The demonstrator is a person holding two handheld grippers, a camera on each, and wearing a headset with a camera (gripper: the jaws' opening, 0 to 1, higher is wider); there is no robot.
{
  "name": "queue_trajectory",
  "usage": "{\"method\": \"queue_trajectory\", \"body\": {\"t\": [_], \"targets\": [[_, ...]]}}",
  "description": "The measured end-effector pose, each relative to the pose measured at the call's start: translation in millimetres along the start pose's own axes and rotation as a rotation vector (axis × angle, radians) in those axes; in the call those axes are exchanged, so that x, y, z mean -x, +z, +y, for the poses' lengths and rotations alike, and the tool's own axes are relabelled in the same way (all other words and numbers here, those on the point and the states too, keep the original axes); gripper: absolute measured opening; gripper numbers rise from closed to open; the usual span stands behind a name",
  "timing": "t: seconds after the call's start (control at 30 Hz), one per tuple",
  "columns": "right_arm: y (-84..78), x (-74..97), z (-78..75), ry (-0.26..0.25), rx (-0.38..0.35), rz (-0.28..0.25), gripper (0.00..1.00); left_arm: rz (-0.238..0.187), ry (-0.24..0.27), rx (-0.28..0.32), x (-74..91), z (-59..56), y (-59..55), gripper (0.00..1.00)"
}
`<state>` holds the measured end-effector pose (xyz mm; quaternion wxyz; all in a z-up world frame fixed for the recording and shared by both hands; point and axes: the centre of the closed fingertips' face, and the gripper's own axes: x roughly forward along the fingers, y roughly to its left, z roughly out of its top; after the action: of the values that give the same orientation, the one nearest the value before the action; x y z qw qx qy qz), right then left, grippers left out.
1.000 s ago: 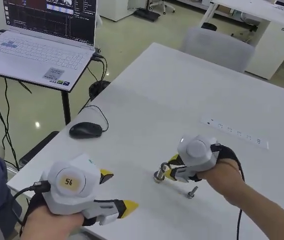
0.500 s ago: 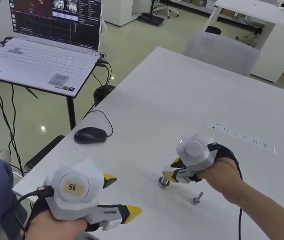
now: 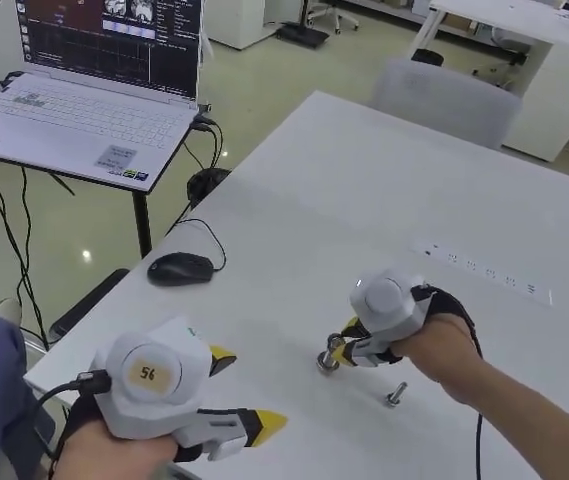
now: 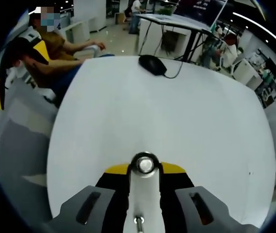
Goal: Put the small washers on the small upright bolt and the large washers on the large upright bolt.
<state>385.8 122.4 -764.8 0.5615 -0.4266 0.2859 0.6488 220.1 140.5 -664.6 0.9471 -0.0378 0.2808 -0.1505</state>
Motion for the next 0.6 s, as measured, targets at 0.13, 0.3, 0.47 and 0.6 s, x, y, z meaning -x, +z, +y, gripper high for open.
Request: {"method": "queue_trajectory", "body": {"t": [0.13, 0.3, 0.47, 0.6], "targets": [[-1.8, -5.4, -1.7, 0.001, 0.003, 0.018, 0.23, 0.002, 0.0, 0.002, -0.2, 0.3, -1.3, 0.56], [-3.9, -9.7, -2.6, 0.01, -0.007, 0.031, 0.23, 0.003, 0.001, 0.004, -0.5, 1.2, -2.0, 0.56], [-8.4, -18.9, -1.8, 0.023, -0.017, 0.059, 0.23, 0.002, 0.003, 0.007, -0.6, 2.1, -2.6, 0.55], [-12.1, -24.3, -0.8, 0.027, -0.031, 0.077, 0.23, 0.003, 0.004, 0.008, 0.0, 2.2, -3.0, 0.55]]}}
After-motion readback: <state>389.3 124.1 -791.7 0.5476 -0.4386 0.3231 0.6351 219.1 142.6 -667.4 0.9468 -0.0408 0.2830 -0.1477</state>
